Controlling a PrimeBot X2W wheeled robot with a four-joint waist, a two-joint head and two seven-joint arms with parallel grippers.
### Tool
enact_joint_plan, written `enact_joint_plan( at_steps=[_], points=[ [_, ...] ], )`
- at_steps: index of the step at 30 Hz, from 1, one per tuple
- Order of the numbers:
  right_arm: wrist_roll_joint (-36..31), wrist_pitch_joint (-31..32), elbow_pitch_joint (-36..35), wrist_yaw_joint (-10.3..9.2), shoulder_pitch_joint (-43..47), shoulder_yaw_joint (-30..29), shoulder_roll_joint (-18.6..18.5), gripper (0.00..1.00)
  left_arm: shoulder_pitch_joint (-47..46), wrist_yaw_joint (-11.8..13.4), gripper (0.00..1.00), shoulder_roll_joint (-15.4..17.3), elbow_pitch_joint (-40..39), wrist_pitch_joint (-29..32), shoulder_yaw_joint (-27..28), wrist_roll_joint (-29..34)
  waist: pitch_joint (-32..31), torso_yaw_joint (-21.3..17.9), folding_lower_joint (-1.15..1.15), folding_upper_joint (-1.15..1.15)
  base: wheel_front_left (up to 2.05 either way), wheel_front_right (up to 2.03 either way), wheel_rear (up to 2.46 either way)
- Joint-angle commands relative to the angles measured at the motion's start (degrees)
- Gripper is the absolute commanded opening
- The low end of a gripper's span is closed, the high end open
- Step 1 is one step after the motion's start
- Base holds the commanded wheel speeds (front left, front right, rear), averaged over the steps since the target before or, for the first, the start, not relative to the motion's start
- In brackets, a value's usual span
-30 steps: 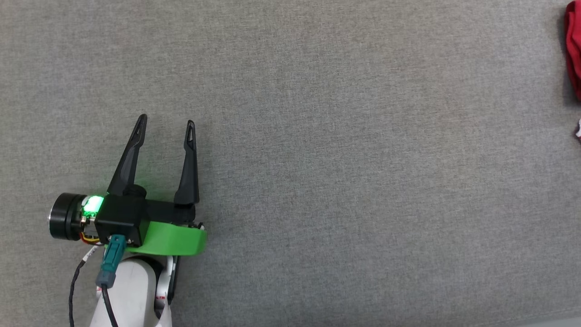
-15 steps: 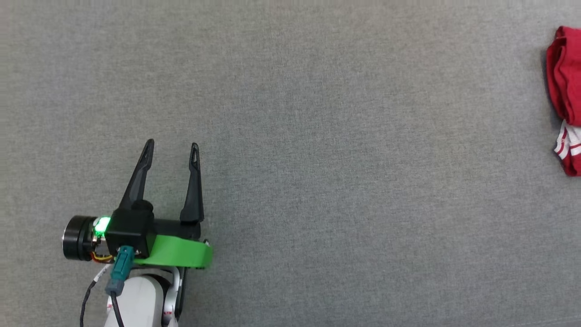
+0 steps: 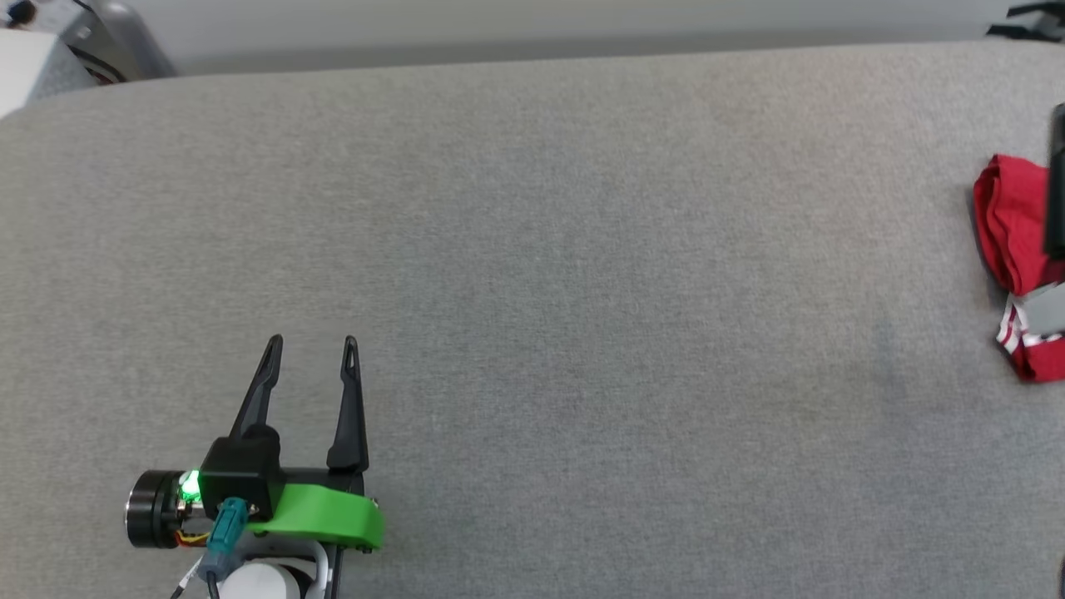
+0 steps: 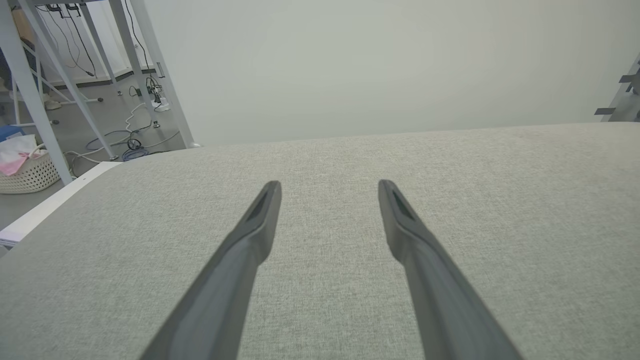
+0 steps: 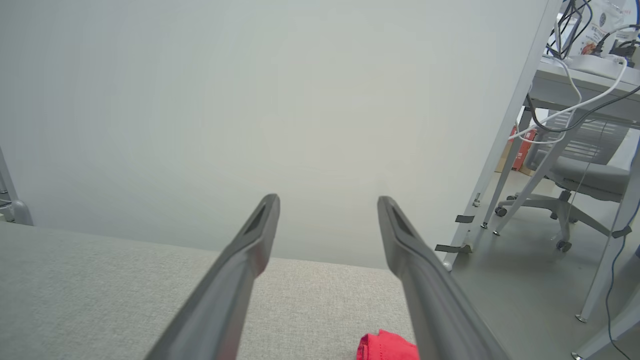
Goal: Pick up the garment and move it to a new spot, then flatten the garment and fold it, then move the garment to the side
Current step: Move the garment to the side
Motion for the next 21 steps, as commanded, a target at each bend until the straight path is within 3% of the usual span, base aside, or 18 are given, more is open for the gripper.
enact_joint_plan(
  at_steps=[1, 6, 14, 21],
  points=[
    [-0.9, -0.4, -1.9, -0.04, 2.1, 0.4, 1.5, 1.0, 0.8, 0.0, 1.0, -0.4, 0.3, -0.3, 0.4, -0.4, -3.5, 2.7, 0.0, 0.0, 0.0, 0.0, 0.0],
    [-3.1, -0.5, -7.6, -0.04, 8.7, 3.2, 7.2, 1.0, 2.1, -0.2, 1.0, -0.7, 1.2, -0.3, 0.7, -0.3, -5.7, 3.9, 0.0, 0.0, 0.0, 0.0, 0.0],
    [-3.0, -0.6, -9.1, -0.04, 19.1, 4.4, 14.1, 1.0, 3.6, -0.3, 1.0, -1.2, 2.4, -0.3, 0.8, -0.1, -8.7, 4.6, 0.0, 0.0, 0.0, 0.0, 0.0],
    [-3.2, -0.6, -10.0, -0.04, 26.4, 3.4, 16.9, 1.0, 5.7, -0.9, 1.0, -1.4, 2.6, -0.3, 0.8, -0.2, -11.0, 4.0, 0.0, 0.0, 0.0, 0.0, 0.0]
  ],
)
